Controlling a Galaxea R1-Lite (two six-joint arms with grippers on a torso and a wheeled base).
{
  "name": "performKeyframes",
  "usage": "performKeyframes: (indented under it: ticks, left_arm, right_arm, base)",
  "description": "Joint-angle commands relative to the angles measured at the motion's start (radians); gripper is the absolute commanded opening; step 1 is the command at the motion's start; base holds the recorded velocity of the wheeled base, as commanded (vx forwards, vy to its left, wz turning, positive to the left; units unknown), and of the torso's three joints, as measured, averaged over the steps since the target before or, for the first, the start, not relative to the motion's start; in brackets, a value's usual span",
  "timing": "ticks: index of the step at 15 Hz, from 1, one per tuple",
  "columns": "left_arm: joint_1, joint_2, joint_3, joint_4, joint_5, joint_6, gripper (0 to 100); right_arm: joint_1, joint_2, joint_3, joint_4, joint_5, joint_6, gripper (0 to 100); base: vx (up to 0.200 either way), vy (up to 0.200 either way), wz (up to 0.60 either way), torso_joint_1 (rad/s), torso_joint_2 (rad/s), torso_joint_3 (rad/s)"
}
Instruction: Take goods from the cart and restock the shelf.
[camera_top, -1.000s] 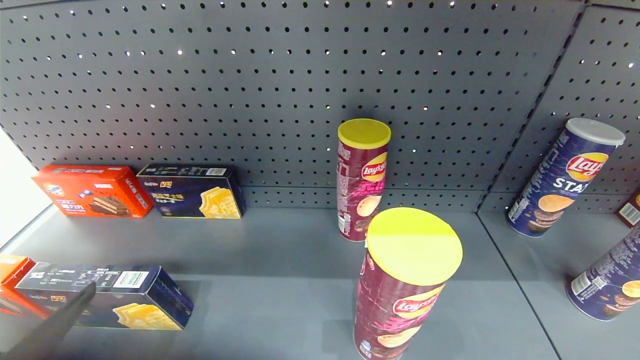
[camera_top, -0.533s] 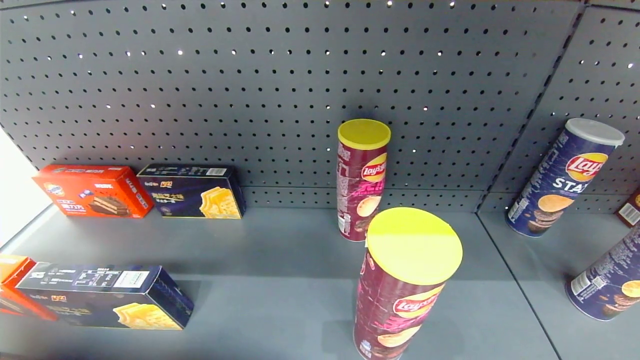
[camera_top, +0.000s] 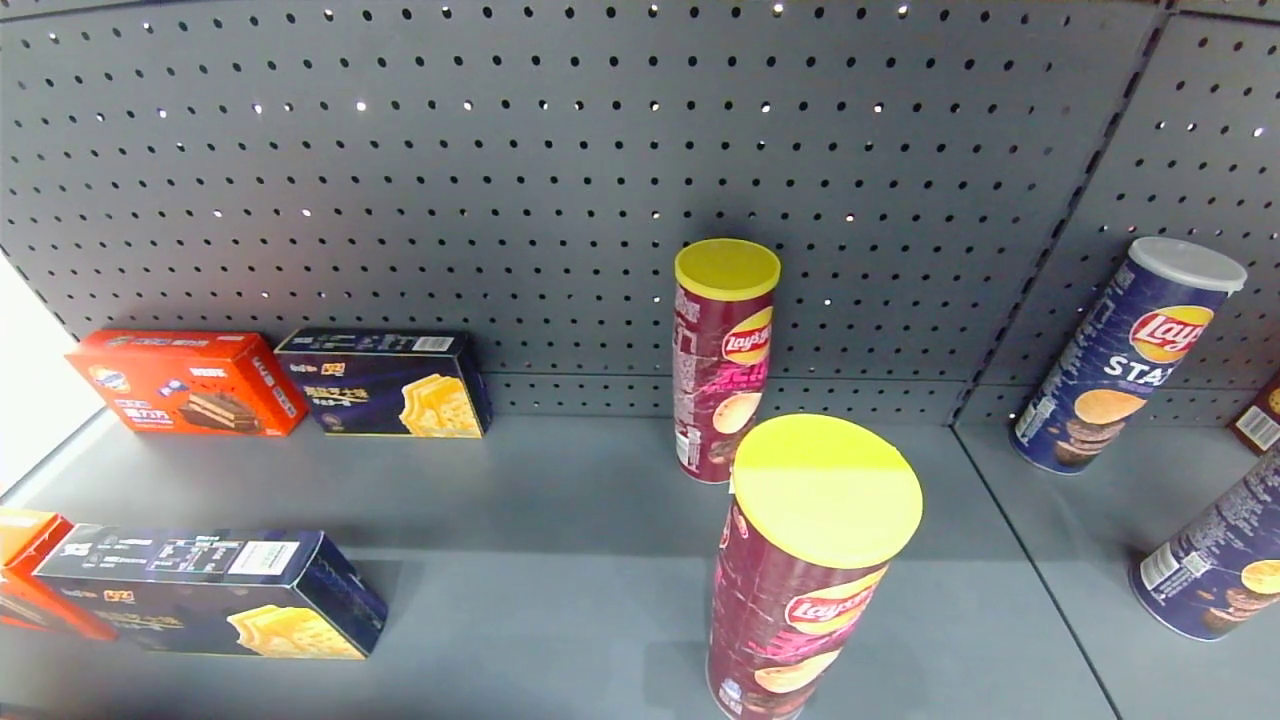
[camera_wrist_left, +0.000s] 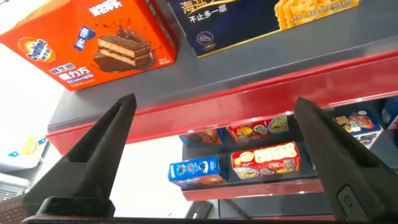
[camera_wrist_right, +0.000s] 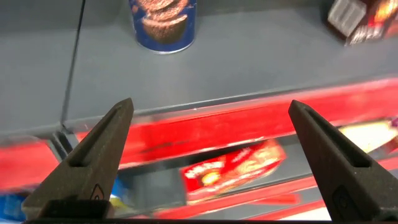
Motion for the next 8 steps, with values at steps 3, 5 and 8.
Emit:
performKeyframes:
  ticks: [3,5,8]
  left_arm:
    - [-0.001,0.031,0.001,0.000,0.001,0.002,100]
    - [-0.003,0.042,0.000,0.000,0.001,-0.001,100]
    - [0.002,0.049,0.000,0.000,0.001,-0.006,100]
  right_arm:
    - [-0.015,0.213,-0.363,0.017,0.052,0.148,100]
    - [0.013,0.178,-0.408,0.112,0.117,0.068,100]
    - [0.051,0.230,-0.567,0.175,0.210,0.034,100]
  base:
    - [0.000,0.000,0.00,0.000,0.00,0.000]
    - [0.000,0.000,0.00,0.000,0.00,0.000]
    - [0.000,0.000,0.00,0.000,0.00,0.000]
